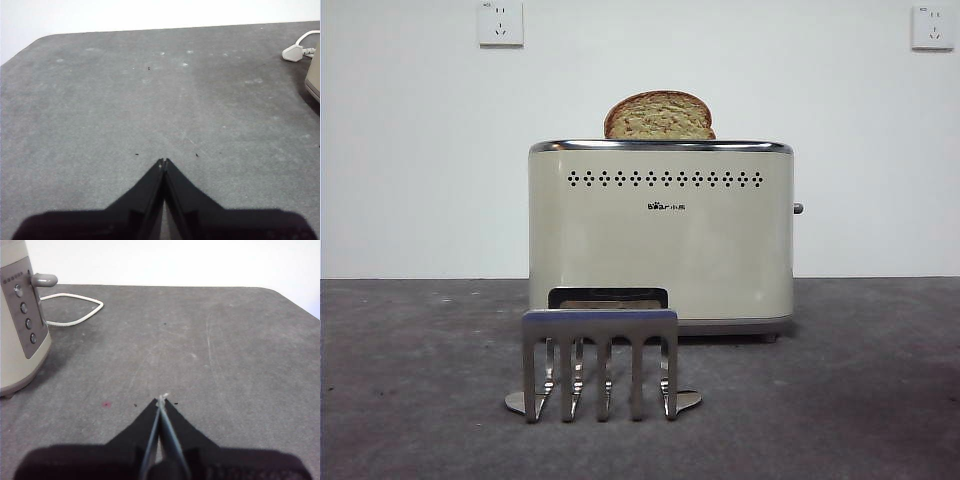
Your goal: Pick up a slice of bread from the rack,put the bread on the toaster,press the button
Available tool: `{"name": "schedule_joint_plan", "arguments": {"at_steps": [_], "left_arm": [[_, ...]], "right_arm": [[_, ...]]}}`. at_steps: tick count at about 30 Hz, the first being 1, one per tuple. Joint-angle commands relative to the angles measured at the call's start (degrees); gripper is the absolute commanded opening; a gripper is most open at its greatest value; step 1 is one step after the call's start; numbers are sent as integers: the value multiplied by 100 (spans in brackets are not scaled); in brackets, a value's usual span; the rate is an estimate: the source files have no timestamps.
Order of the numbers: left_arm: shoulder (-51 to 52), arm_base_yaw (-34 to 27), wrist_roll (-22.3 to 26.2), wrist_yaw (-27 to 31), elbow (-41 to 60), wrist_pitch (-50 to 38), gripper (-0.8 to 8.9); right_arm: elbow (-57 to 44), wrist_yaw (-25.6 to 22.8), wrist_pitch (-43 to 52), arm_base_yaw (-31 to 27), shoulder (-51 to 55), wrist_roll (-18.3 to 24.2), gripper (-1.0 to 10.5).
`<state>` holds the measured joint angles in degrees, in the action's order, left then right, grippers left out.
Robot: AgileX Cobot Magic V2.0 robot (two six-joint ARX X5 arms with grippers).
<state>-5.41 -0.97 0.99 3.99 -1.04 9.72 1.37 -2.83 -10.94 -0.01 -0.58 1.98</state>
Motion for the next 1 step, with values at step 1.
{"name": "schedule_joint_plan", "arguments": {"at_steps": [1], "left_arm": [[0,-13,13,7,61,-52,-4]], "right_arm": [[-35,-20,-7,0,9,22,1]]}}
